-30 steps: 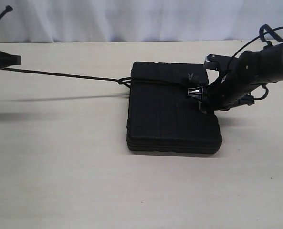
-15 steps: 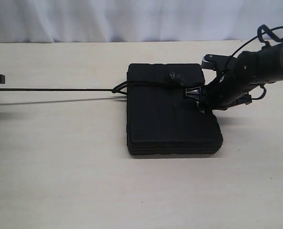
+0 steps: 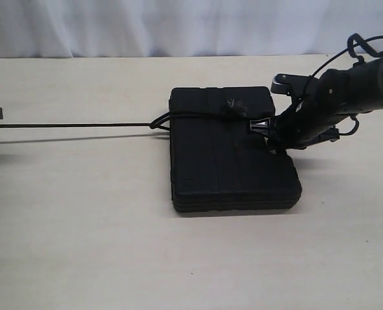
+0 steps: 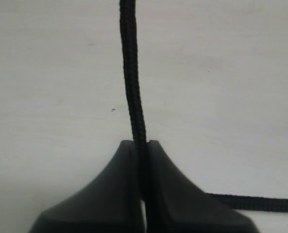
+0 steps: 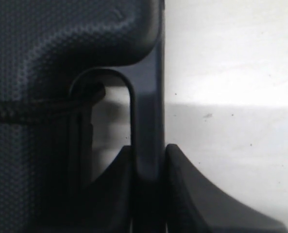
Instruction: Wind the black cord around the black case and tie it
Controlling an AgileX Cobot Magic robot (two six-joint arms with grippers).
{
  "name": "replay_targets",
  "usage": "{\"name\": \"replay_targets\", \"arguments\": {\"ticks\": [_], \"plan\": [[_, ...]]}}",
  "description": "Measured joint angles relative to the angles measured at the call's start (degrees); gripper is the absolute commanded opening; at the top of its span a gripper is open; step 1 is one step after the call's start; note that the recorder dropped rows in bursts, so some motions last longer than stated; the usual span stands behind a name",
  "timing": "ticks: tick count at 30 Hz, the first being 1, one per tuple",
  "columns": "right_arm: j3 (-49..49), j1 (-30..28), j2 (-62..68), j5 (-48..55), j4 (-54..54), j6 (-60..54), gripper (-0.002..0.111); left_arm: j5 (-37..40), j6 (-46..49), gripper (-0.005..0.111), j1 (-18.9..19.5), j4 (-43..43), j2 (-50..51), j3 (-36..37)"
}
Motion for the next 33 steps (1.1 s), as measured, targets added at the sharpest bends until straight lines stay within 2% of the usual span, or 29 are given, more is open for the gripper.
{"name": "replay_targets", "arguments": {"ticks": [21, 24, 29, 33], "plan": [[0.0, 0.08, 0.0, 0.97, 0.72, -0.08, 0.004, -0.12, 2.59, 0.0, 0.12, 0.0, 1.14, 0.0], [0.0, 0.08, 0.0, 1.33, 2.24, -0.13, 0.004, -0.12, 2.8, 0.01, 0.12, 0.0, 1.14, 0.0], [0.0, -0.2, -0.08, 2.36, 6.23, -2.36, 0.004, 0.42, 3.39, 0.042, 1.3, -0.47, 1.14, 0.0], [0.0, -0.2, -0.08, 2.73, 11.31, -6.44, 0.004, 2.35, 3.39, 0.055, 1.63, -0.9, 0.74, -0.63]]}}
